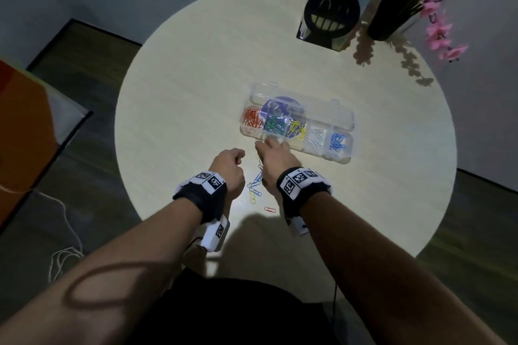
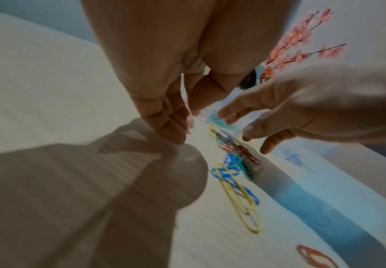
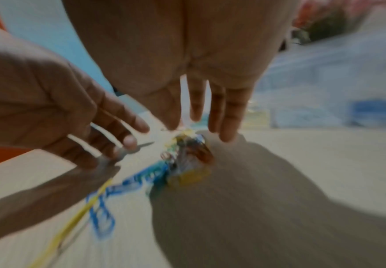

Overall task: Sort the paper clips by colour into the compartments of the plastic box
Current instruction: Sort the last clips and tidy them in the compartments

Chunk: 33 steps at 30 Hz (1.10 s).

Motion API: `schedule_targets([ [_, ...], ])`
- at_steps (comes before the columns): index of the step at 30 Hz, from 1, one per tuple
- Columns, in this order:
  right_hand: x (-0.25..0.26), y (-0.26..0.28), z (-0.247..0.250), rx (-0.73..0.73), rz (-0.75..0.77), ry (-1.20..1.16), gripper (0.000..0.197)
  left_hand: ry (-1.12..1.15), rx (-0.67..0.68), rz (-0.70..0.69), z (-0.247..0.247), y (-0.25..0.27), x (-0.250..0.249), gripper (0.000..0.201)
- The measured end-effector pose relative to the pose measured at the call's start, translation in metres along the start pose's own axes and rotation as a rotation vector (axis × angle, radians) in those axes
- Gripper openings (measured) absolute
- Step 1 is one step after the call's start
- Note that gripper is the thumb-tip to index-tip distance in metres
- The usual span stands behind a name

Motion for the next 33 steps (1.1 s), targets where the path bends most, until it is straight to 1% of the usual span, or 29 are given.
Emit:
schedule_targets([
  [1, 0.005, -0.002, 0.0, 0.023, -0.001, 0.051, 0.062, -0.035, 0.017, 0.004, 0.0, 0.001, 0.003, 0.053],
  [2, 0.008, -0.003, -0.002, 0.024, -0.009, 0.088, 0.063, -0.066, 0.033, 0.001, -0.001, 0.002, 0.005, 0.054],
  [4, 0.009, 0.003, -0.008, -0.027, 0.008, 0.123, 0.054, -0.109, 0.059, -0.027, -0.002, 0.003, 0.008, 0.052],
  [5, 0.006, 0.009, -0.013, -0.043, 0.03, 0.131, 0.049, -0.122, 0.063, -0.055, -0.004, 0.004, 0.009, 0.045],
  [6, 0.001, 0.016, -0.018, -0.043, 0.057, 0.135, 0.047, -0.14, 0.07, -0.081, -0.005, 0.006, 0.01, 0.033],
  [7, -0.004, 0.023, -0.024, -0.02, 0.086, 0.132, 0.049, -0.161, 0.089, -0.11, -0.006, 0.008, 0.009, 0.019],
  [8, -0.01, 0.031, -0.028, 0.01, 0.115, 0.114, 0.052, -0.179, 0.121, -0.134, -0.008, 0.011, 0.009, 0.015],
  [10, -0.024, 0.043, -0.03, 0.05, 0.1, 0.001, 0.055, -0.21, 0.192, -0.162, -0.013, 0.017, 0.01, 0.019],
  [11, -0.032, 0.048, -0.029, 0.044, 0.056, -0.07, 0.053, -0.234, 0.209, -0.178, -0.016, 0.02, 0.011, 0.027],
  [12, -0.039, 0.052, -0.026, 0.035, -0.005, -0.113, 0.052, -0.271, 0.225, -0.195, -0.018, 0.023, 0.012, 0.039],
  [13, -0.046, 0.057, -0.025, 0.04, -0.064, -0.117, 0.055, -0.313, 0.238, -0.224, -0.02, 0.024, 0.014, 0.051],
  [15, -0.053, 0.066, -0.026, 0.111, -0.149, -0.086, 0.077, -0.398, 0.262, -0.294, -0.023, 0.025, 0.012, 0.069],
  [16, -0.053, 0.07, -0.03, 0.144, -0.174, -0.089, 0.085, -0.421, 0.268, -0.331, -0.026, 0.025, 0.009, 0.072],
  [17, -0.05, 0.073, -0.035, 0.158, -0.19, -0.106, 0.088, -0.421, 0.266, -0.365, -0.029, 0.024, 0.005, 0.069],
  [18, -0.045, 0.074, -0.04, 0.148, -0.198, -0.126, 0.086, -0.407, 0.261, -0.387, -0.032, 0.023, 0.001, 0.063],
  [21, -0.03, 0.066, -0.046, 0.042, -0.196, -0.193, 0.063, -0.334, 0.261, -0.404, -0.041, 0.021, -0.012, 0.048],
  [23, -0.026, 0.057, -0.043, -0.025, -0.216, -0.285, 0.049, -0.29, 0.236, -0.409, -0.043, 0.02, -0.016, 0.041],
  [24, -0.027, 0.053, -0.041, -0.046, -0.232, -0.342, 0.048, -0.251, 0.208, -0.403, -0.042, 0.019, -0.017, 0.043],
  [26, -0.032, 0.048, -0.037, -0.064, -0.244, -0.434, 0.052, -0.158, 0.145, -0.354, -0.034, 0.018, -0.012, 0.057],
  [28, -0.038, 0.045, -0.032, -0.078, -0.218, -0.395, 0.058, -0.151, 0.126, -0.297, -0.025, 0.02, -0.001, 0.073],
  [31, -0.035, 0.037, -0.023, -0.086, -0.149, -0.207, 0.058, -0.286, 0.239, -0.261, -0.028, 0.033, 0.008, 0.096],
  [33, -0.027, 0.029, -0.018, -0.059, -0.09, -0.106, 0.062, -0.373, 0.263, -0.277, -0.036, 0.039, 0.006, 0.106],
])
Point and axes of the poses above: each hand's wrist, its own y-axis away from the middle knuckle, its own z-axis out of the back of the hand, x = y × z, the point moved 2 cm from there along -y, towards the middle knuckle, and after that the axes turned 10 degrees about -z, right-handed, at the moved point
